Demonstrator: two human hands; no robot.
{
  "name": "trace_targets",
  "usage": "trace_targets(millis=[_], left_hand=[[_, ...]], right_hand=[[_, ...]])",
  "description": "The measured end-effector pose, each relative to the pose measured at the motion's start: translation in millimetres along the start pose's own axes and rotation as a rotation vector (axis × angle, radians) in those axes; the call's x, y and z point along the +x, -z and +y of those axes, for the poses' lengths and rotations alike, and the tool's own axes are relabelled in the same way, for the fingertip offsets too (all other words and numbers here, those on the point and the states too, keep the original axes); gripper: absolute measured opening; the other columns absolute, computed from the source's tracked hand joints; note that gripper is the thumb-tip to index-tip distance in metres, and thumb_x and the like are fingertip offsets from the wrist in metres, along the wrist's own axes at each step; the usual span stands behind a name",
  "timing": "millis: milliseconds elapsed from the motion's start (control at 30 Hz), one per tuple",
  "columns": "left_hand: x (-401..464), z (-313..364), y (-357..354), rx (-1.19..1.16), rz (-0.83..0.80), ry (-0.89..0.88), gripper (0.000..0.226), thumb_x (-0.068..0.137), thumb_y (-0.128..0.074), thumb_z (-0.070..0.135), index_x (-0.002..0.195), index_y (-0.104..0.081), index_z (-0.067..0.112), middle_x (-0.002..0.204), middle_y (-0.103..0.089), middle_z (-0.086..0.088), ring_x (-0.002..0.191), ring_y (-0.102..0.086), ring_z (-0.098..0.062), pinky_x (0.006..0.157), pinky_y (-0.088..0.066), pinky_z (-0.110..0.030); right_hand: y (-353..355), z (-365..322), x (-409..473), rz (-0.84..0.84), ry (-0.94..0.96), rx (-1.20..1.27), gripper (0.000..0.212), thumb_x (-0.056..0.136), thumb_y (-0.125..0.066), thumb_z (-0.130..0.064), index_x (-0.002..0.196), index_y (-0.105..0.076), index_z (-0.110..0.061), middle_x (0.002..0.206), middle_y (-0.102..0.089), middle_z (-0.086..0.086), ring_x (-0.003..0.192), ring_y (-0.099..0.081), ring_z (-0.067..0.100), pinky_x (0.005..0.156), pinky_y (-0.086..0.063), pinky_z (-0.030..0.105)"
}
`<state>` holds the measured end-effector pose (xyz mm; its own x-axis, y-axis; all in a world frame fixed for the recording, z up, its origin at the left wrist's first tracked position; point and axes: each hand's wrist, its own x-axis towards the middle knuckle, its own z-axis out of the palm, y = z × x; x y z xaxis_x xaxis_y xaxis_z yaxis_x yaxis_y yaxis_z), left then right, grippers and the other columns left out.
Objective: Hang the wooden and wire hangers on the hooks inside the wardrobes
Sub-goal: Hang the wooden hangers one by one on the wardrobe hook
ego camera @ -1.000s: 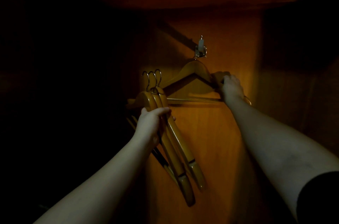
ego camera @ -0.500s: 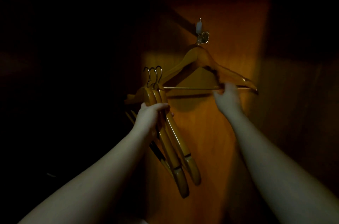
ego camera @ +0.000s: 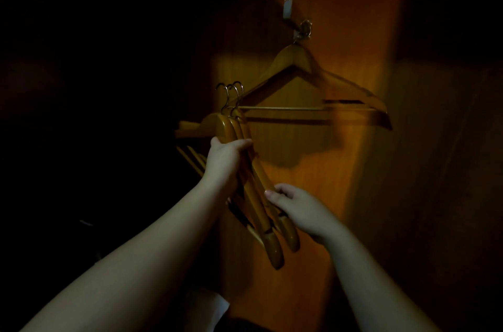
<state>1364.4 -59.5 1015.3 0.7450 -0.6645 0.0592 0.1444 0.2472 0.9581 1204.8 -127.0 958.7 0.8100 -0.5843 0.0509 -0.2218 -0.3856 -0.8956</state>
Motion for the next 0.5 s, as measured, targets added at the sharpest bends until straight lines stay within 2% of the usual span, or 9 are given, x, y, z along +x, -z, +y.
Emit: trace_targets(millis=[67,133,167,233,300,367,400,467,500], left_hand=[[-1.9,-3.0,-2.0,0.011,0.006,-0.023,0.055,0.086,-0.071,0.018,0.128,-0.037,0.022,0.112,-0.064,-0.011,0.084,-0.074,-0.025,0.072,-0.061,-0.045],[-3.9,-4.2,-3.8,0.024,0.015,-0.031,0.058,0.084,-0.072,0.021,0.130,-0.036,0.023,0.112,-0.063,-0.010,0.087,-0.073,-0.026,0.076,-0.060,-0.049],[-5.1,-3.5,-4.7,0.040,0.022,-0.037,0.060,0.083,-0.074,0.024,0.129,-0.036,0.025,0.113,-0.062,-0.009,0.089,-0.072,-0.026,0.078,-0.060,-0.049],[-6.6,-1.9,-6.1,0.080,0.039,-0.053,0.062,0.081,-0.075,0.029,0.127,-0.034,0.028,0.116,-0.059,-0.008,0.095,-0.069,-0.027,0.080,-0.059,-0.049],[-8.7,-2.2,-6.0,0.097,0.047,-0.075,0.062,0.081,-0.076,0.028,0.127,-0.034,0.027,0.117,-0.059,-0.007,0.097,-0.067,-0.027,0.082,-0.059,-0.048],[-9.3,-2.2,-3.2,0.098,0.044,-0.105,0.060,0.082,-0.075,0.026,0.127,-0.035,0.026,0.118,-0.060,-0.008,0.098,-0.068,-0.025,0.084,-0.058,-0.046],[-9.5,-1.1,-1.2,0.102,0.043,-0.112,0.059,0.083,-0.075,0.025,0.126,-0.035,0.026,0.118,-0.060,-0.008,0.097,-0.068,-0.025,0.084,-0.058,-0.046],[-9.3,3.9,3.6,0.111,0.039,-0.117,0.062,0.085,-0.074,0.024,0.130,-0.031,0.028,0.120,-0.059,-0.011,0.096,-0.069,-0.026,0.084,-0.058,-0.047],[-8.6,7.0,6.0,0.112,0.041,-0.117,0.064,0.085,-0.073,0.024,0.133,-0.030,0.029,0.119,-0.059,-0.012,0.095,-0.068,-0.027,0.083,-0.058,-0.046]], right_hand=[[-2.1,-0.3,0.9,0.009,0.009,-0.036,0.043,0.095,-0.052,-0.052,0.125,-0.056,-0.022,0.105,-0.067,-0.003,0.093,-0.067,0.013,0.084,-0.055,0.037],[-8.4,-3.4,0.6,0.065,0.026,-0.126,0.032,0.102,-0.043,-0.040,0.129,-0.049,-0.024,0.098,-0.064,-0.004,0.085,-0.065,0.013,0.072,-0.053,0.030],[-12.1,-4.5,0.3,0.122,0.040,-0.185,0.034,0.103,-0.039,-0.039,0.134,-0.045,-0.025,0.095,-0.062,-0.005,0.080,-0.063,0.013,0.065,-0.051,0.026],[-15.6,-2.8,1.3,0.238,0.089,-0.270,0.038,0.104,-0.038,-0.037,0.139,-0.041,-0.023,0.087,-0.058,-0.007,0.068,-0.057,0.009,0.051,-0.041,0.019],[-13.0,-0.6,2.5,0.323,0.119,-0.335,0.037,0.103,-0.040,-0.037,0.137,-0.043,-0.023,0.076,-0.052,-0.009,0.057,-0.048,0.003,0.046,-0.032,0.017],[-4.1,1.0,3.6,0.388,0.116,-0.373,0.032,0.101,-0.046,-0.040,0.130,-0.046,-0.025,0.066,-0.047,-0.008,0.047,-0.041,0.005,0.042,-0.027,0.019],[1.0,2.3,4.4,0.413,0.114,-0.386,0.031,0.099,-0.050,-0.042,0.126,-0.047,-0.026,0.065,-0.049,-0.007,0.046,-0.043,0.006,0.041,-0.029,0.023],[13.1,4.4,5.4,0.439,0.084,-0.402,0.035,0.094,-0.058,-0.045,0.121,-0.047,-0.026,0.078,-0.057,-0.008,0.057,-0.057,0.014,0.048,-0.043,0.036],[19.9,6.2,7.0,0.446,0.056,-0.410,0.039,0.092,-0.062,-0.045,0.122,-0.046,-0.026,0.087,-0.059,-0.008,0.064,-0.061,0.017,0.053,-0.048,0.038]])
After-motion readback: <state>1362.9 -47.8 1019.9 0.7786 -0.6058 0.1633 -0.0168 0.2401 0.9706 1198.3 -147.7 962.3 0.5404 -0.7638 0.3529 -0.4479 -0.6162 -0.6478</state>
